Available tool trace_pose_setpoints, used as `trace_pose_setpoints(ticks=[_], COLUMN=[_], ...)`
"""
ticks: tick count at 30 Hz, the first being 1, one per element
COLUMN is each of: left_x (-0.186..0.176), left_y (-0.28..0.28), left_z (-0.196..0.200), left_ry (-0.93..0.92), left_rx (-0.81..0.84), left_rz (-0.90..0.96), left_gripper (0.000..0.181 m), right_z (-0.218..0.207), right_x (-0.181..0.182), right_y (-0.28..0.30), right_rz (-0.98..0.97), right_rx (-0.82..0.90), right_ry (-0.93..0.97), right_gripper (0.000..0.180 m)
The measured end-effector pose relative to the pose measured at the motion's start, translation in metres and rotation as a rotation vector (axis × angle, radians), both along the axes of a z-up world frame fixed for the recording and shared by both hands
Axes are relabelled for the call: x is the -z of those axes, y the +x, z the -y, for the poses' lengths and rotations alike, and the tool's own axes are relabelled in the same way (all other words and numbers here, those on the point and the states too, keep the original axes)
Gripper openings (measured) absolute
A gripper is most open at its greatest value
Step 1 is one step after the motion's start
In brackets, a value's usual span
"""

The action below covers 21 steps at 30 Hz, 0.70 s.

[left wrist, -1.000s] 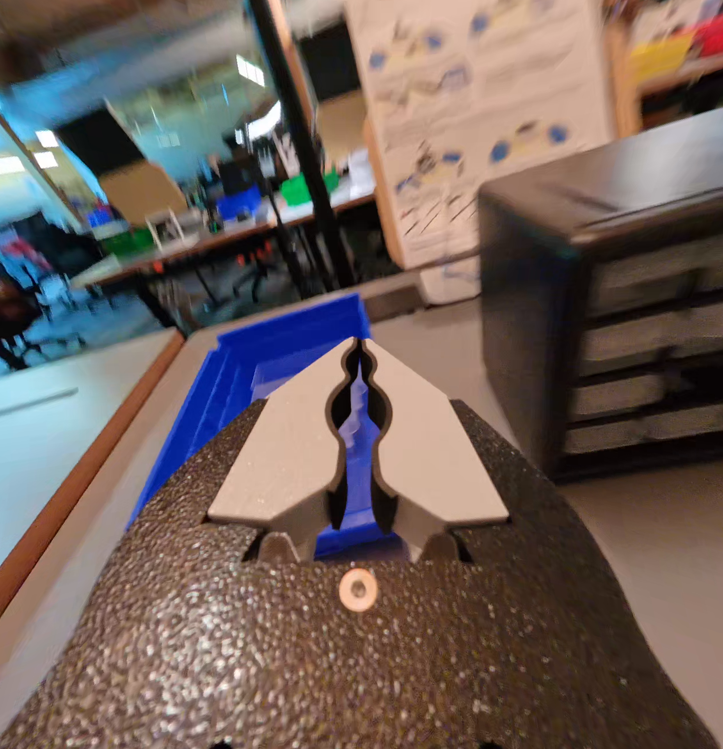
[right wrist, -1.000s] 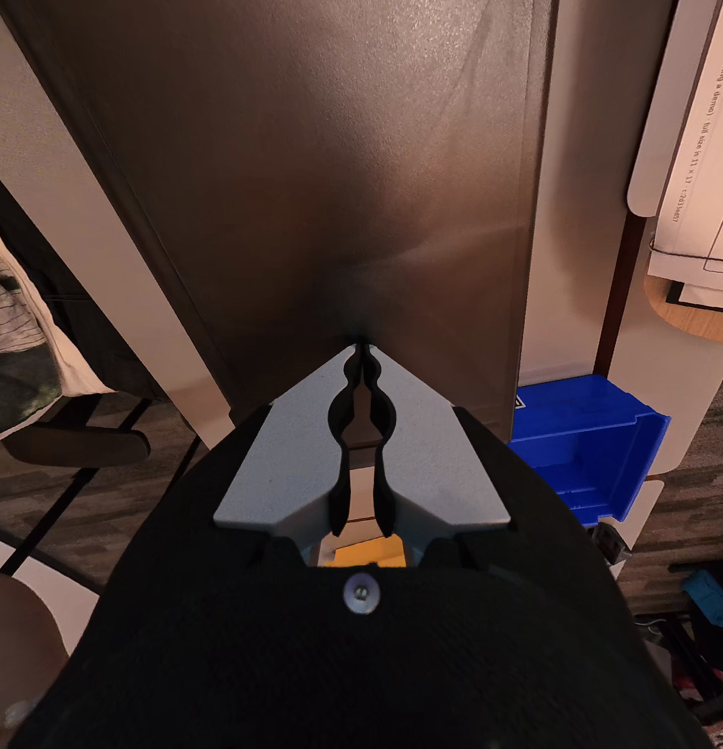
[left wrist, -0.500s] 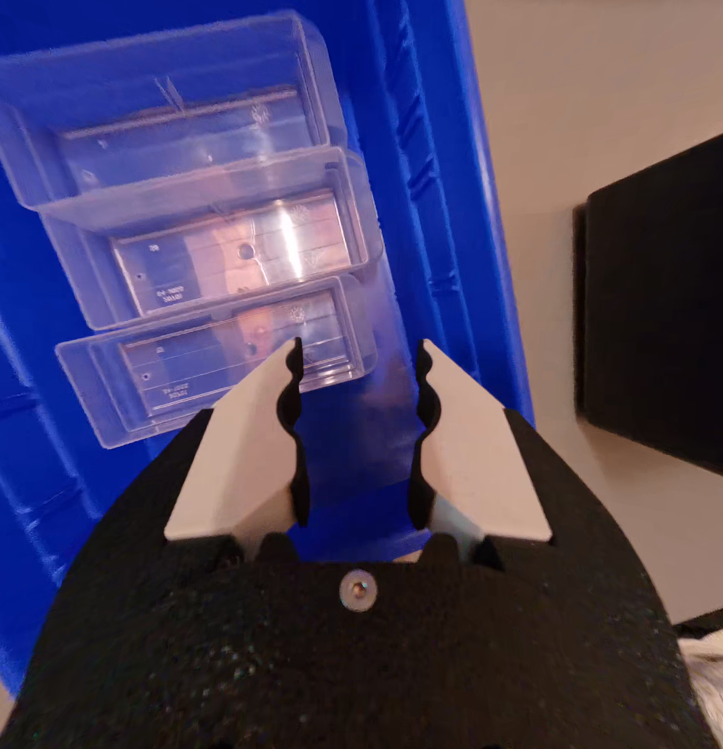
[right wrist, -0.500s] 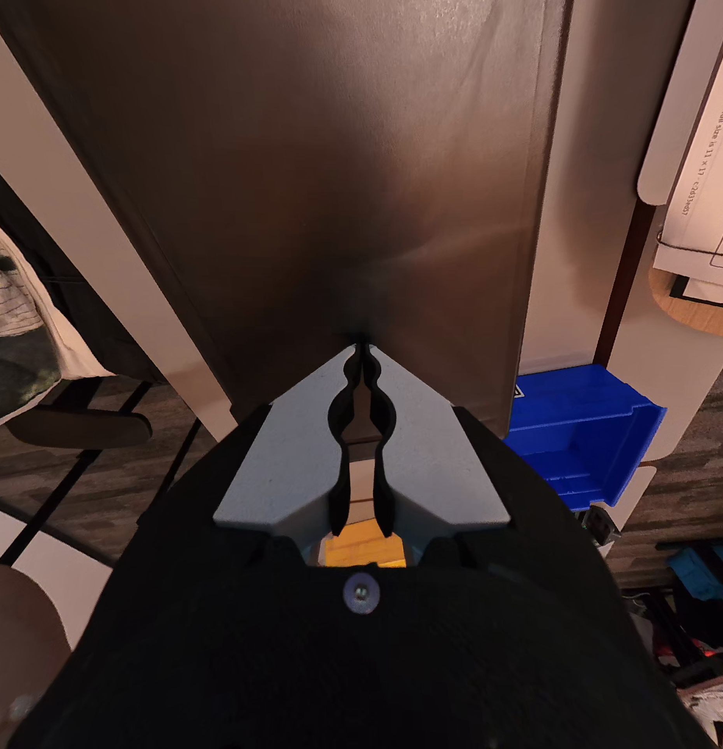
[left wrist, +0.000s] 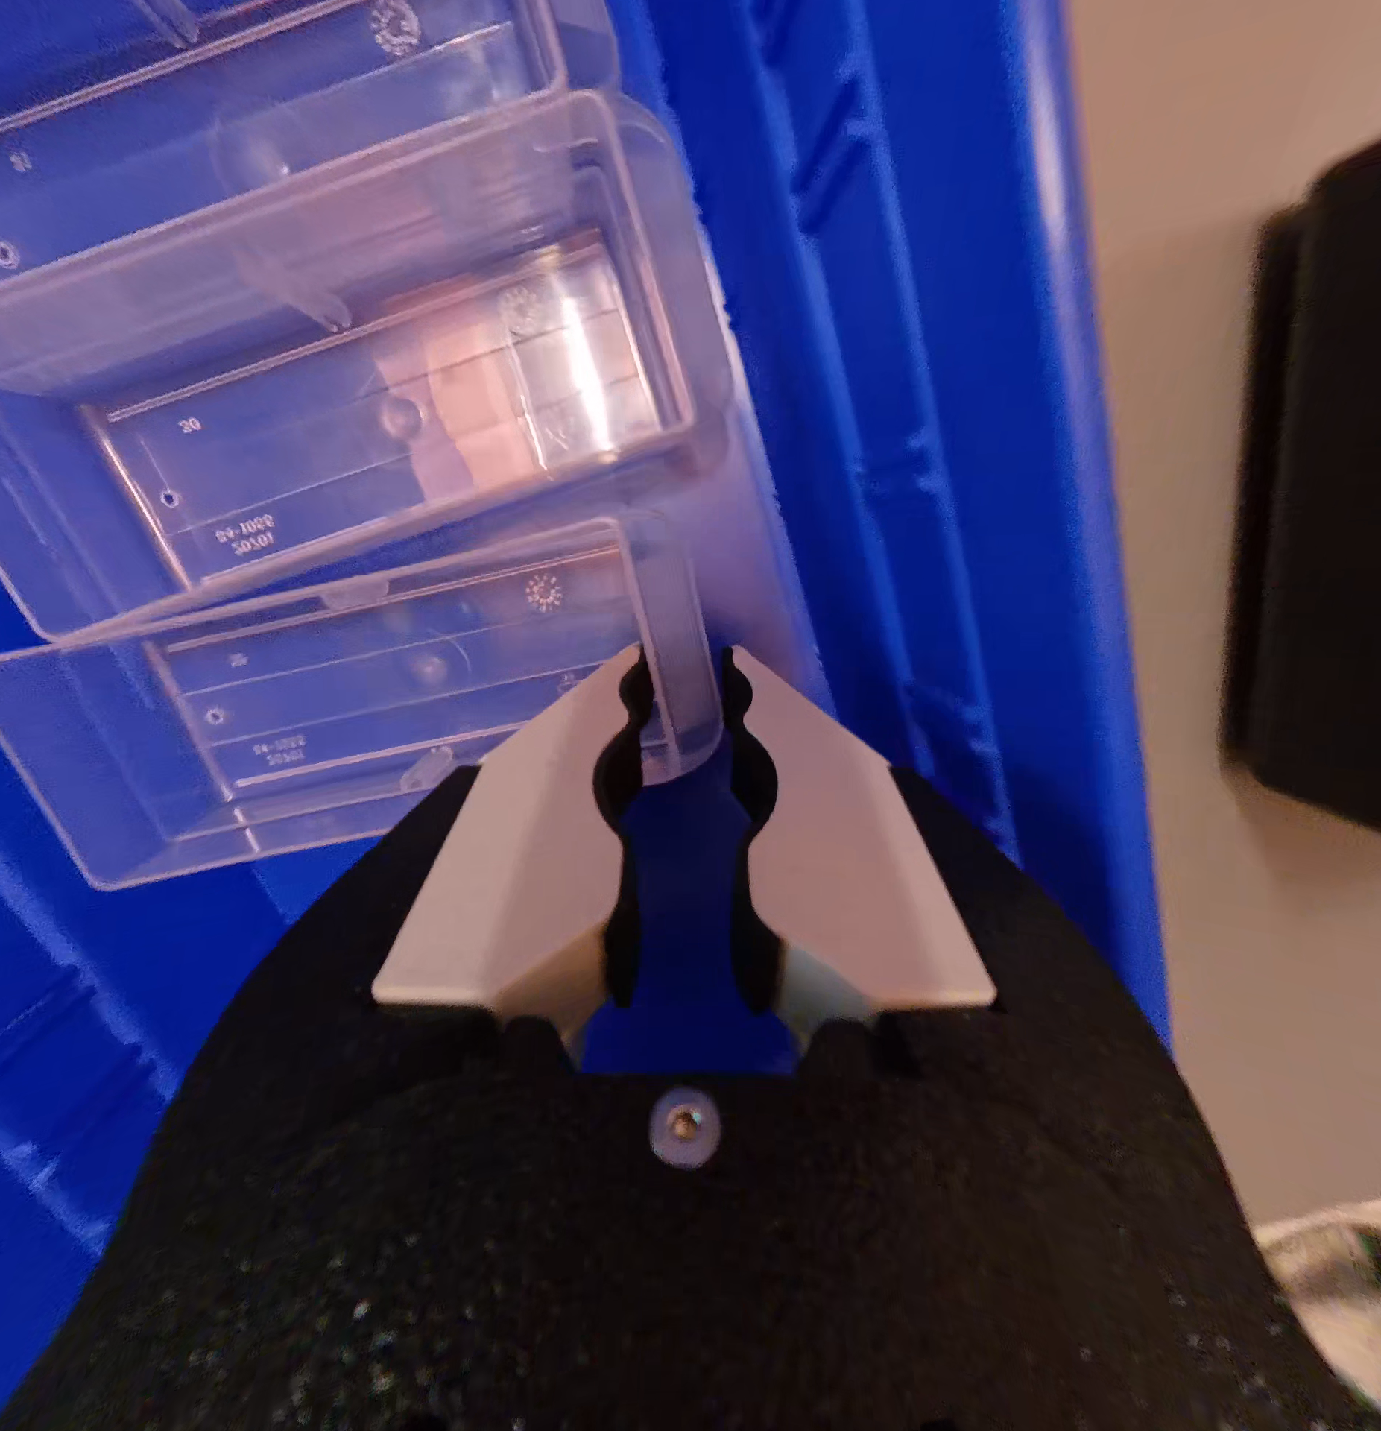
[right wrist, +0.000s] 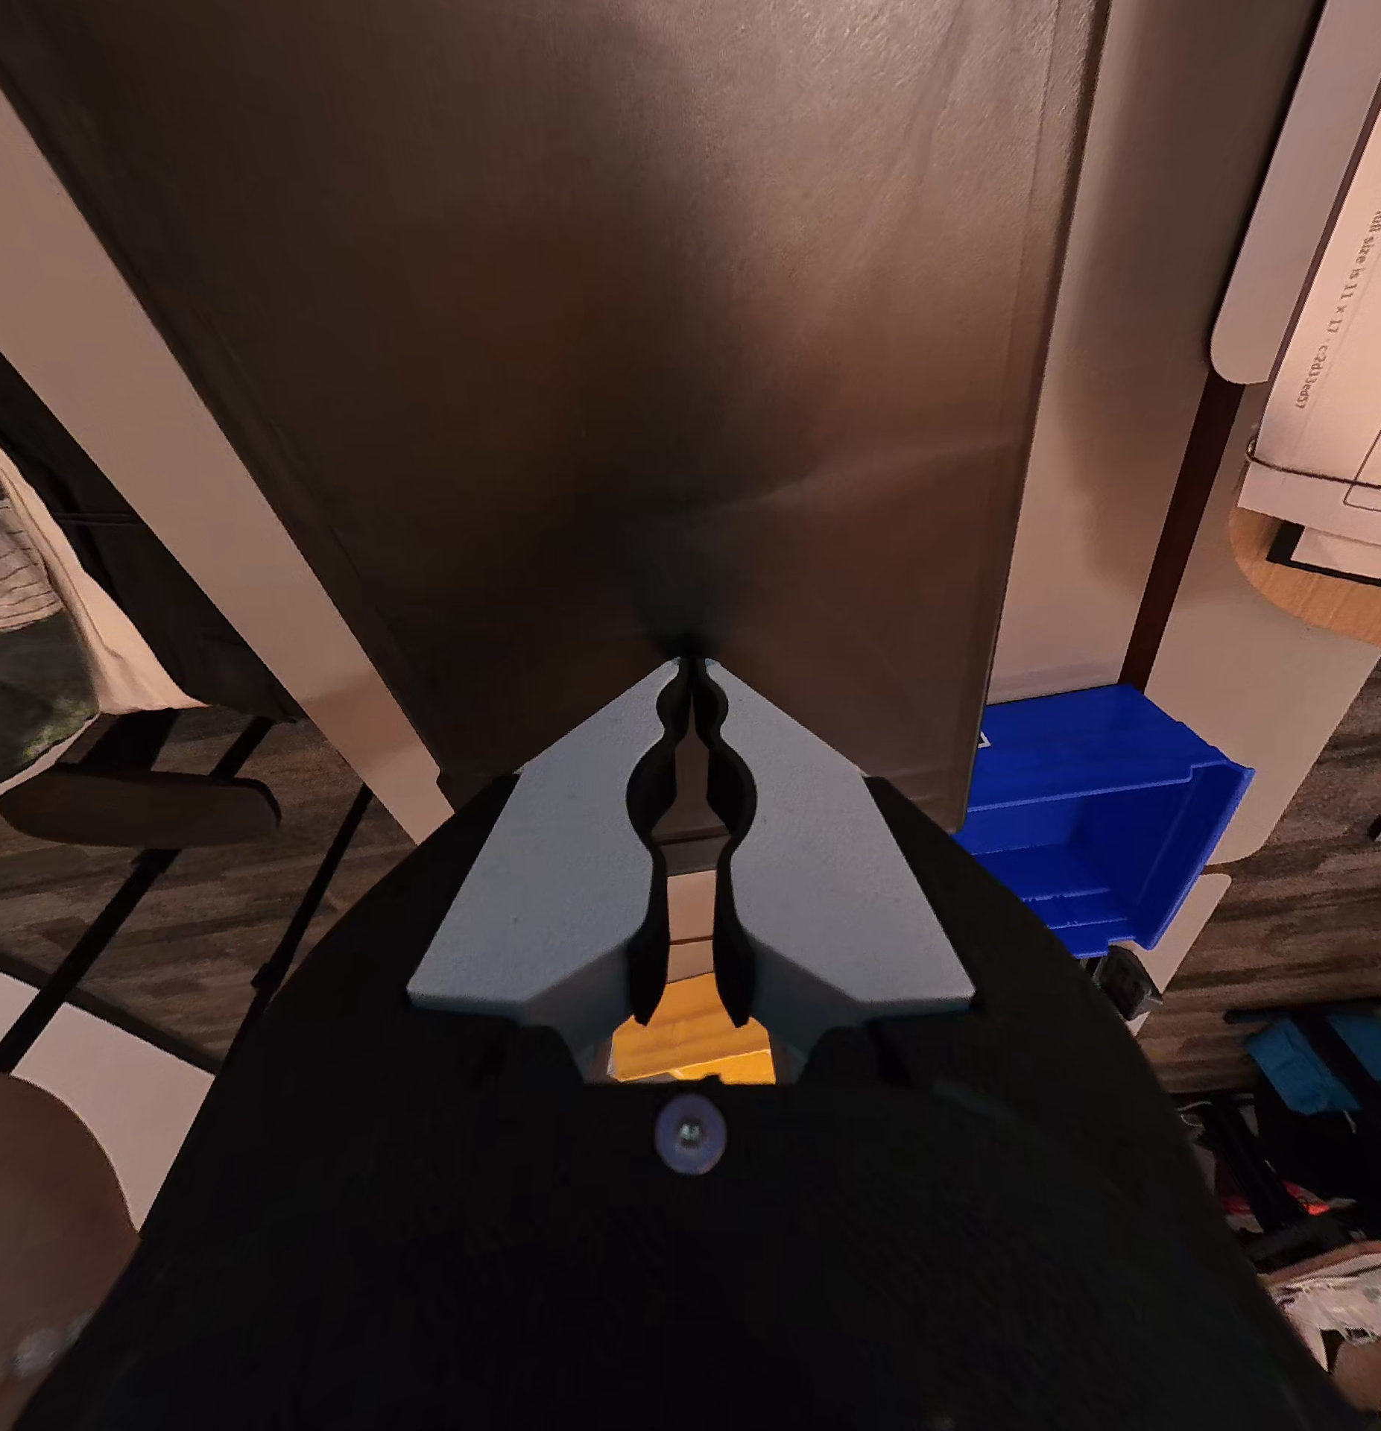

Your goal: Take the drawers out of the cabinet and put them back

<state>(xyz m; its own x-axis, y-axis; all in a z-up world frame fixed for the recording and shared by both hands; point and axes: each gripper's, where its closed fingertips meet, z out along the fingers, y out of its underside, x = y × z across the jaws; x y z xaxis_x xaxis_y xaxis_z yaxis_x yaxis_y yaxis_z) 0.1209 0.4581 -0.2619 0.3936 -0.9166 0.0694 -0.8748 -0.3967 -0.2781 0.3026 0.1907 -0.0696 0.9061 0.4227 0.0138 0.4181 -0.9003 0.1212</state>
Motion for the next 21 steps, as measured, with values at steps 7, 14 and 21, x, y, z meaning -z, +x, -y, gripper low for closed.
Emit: trace_pose_setpoints(ticks=[7, 14, 21], left_x=[-0.056, -0.139, -0.183], left_y=[-0.036, -0.084, -0.11], left_z=[0.061, 0.118, 0.237], left_ry=[-0.145, -0.074, -0.181], left_rx=[0.291, 0.638, 1.125], left_rz=[0.046, 0.009, -0.023], left_gripper=[0.011, 0.012, 0.012], right_z=[0.0, 0.0, 0.0], right_x=[0.0, 0.0, 0.0], right_y=[0.0, 0.0, 0.0], right_rz=[-0.023, -0.014, 0.006], right_rx=[0.001, -0.003, -0.001], right_ry=[0.023, 0.046, 0.025], right_gripper=[0.0, 0.0, 0.0])
